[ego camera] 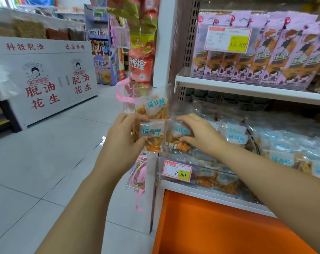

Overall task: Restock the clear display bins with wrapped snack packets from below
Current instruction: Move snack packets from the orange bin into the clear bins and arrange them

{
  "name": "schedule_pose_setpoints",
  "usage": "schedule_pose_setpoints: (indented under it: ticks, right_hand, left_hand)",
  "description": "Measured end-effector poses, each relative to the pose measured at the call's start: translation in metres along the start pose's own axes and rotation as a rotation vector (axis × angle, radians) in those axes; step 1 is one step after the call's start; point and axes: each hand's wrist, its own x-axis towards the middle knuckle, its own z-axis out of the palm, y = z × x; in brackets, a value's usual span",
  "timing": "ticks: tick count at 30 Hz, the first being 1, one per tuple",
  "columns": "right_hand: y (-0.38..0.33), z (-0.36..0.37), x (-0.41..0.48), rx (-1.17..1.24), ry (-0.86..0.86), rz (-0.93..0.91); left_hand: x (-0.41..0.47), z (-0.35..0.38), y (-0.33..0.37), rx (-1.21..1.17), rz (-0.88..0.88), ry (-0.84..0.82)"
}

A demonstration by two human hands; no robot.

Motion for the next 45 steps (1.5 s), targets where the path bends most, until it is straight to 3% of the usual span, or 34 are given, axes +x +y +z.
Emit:
schedule_pose_setpoints:
  ticks: [5, 9, 11, 14, 16, 17, 19, 22, 27, 30, 37, 39, 42, 45]
  right_hand:
    - [0.015, 0.01, 0.004, -0.477, -0.027, -0.09]
    - [0.013, 0.012, -0.008, -0.532, -0.024, -0.047]
    - [0.007, 0.006, -0.013, -0.358, 0.091, -0.002]
    - [-0.005, -0.015, -0.024, 0.271, 0.329, 0.058]
    - [-0.011, -0.03, -0.03, 0.618, 0.26, 0.093]
    - [-0.012, -0.035, -0.032, 0.664, 0.183, 0.102]
    - [-0.014, -0.036, -0.033, 0.647, 0.083, 0.123]
    - [-0.004, -0.033, -0.036, 0.633, 0.176, 0.243]
    - [0.004, -0.014, -0.039, 0.58, 0.176, 0.396]
    - [-0.004, 0.01, -0.033, 0.469, 0.179, 0.348]
    - [-0.01, 0.014, -0.042, 0.1, 0.283, 0.212]
    - [-0.013, 0.012, -0.049, -0.051, 0.228, 0.159]
    - [-0.014, 0.022, -0.052, 0.03, 0.097, 0.219]
    - [-0.016, 0.031, -0.044, 0.155, 0.125, 0.263]
  left_hand:
    - [-0.001, -0.003, -0.003, -0.025, -0.016, -0.011]
    - [-0.004, -0.005, -0.002, -0.026, -0.021, -0.032]
    - [-0.005, -0.005, 0.0, -0.019, -0.008, -0.06]
    - [-0.009, -0.004, 0.005, -0.086, -0.015, -0.158]
    - [-0.011, 0.003, 0.008, -0.149, -0.044, -0.244]
    - [-0.012, 0.009, 0.01, -0.169, -0.055, -0.283]
    - [-0.014, 0.02, 0.014, -0.191, -0.078, -0.344]
    - [-0.012, 0.023, 0.015, -0.193, -0.123, -0.353]
    - [-0.001, 0.003, -0.002, -0.093, -0.224, -0.142]
    - [-0.001, 0.0, -0.007, -0.05, -0.259, -0.052]
    - [-0.002, -0.001, -0.01, -0.036, -0.218, -0.06]
    - [-0.002, -0.002, -0.009, -0.038, -0.216, -0.048]
    - [-0.002, -0.002, -0.008, -0.038, -0.214, -0.043]
    - [-0.003, 0.001, -0.005, -0.093, -0.224, -0.074]
